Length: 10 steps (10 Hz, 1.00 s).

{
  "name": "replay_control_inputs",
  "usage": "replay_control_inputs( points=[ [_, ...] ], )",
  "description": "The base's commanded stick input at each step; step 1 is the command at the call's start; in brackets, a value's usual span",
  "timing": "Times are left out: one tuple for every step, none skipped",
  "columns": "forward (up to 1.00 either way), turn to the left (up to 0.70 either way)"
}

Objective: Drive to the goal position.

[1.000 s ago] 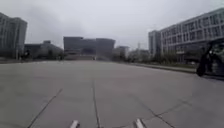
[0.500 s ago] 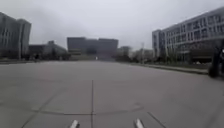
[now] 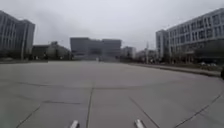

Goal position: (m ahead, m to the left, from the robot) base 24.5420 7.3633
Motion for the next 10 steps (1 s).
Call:
replay_control_inputs(
  points=[
    [1.00, 0.00],
    [1.00, 0.00],
    [1.00, 0.00],
    [1.00, 0.00],
    [1.00, 0.00],
    [1.00, 0.00],
    [1.00, 0.00],
    [1.00, 0.00],
    [1.00, 0.00],
    [1.00, 0.00]
  ],
)
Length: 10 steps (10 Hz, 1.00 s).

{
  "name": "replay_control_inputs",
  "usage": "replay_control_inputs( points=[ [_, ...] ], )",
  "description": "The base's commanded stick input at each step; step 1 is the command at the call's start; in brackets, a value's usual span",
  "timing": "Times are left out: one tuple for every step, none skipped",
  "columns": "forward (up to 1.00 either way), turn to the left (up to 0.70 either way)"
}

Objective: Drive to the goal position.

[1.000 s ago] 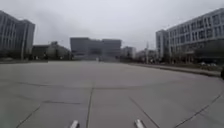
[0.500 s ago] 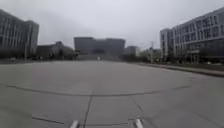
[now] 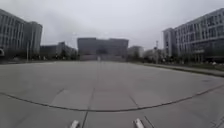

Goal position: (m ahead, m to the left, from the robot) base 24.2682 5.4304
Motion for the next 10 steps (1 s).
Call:
replay_control_inputs(
  points=[
    [1.00, 0.00],
    [1.00, 0.00],
    [1.00, 0.00],
    [1.00, 0.00],
    [1.00, 0.00],
    [1.00, 0.00],
    [1.00, 0.00],
    [1.00, 0.00],
    [1.00, 0.00],
    [1.00, 0.00]
  ],
)
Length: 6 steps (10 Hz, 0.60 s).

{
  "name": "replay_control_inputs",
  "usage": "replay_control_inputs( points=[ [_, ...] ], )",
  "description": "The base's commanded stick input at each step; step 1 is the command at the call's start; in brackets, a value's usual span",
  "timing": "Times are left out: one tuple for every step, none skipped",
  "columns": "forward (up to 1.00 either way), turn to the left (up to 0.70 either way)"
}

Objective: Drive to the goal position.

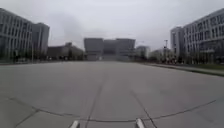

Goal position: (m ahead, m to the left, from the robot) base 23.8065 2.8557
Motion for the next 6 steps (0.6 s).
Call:
replay_control_inputs(
  points=[
    [1.00, 0.00],
    [1.00, 0.00],
    [1.00, 0.00],
    [1.00, 0.00],
    [1.00, 0.00],
    [1.00, 0.00]
  ],
)
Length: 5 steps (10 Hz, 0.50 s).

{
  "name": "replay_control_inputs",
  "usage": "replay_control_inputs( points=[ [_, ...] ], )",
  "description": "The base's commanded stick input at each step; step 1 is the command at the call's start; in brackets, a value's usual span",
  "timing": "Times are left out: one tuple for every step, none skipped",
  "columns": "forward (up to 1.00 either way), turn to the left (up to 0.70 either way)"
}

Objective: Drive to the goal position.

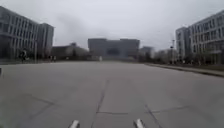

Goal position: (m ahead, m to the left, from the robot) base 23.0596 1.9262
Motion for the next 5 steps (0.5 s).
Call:
replay_control_inputs(
  points=[
    [1.00, 0.00],
    [1.00, 0.00],
    [1.00, 0.00],
    [1.00, 0.00],
    [1.00, 0.00]
  ],
)
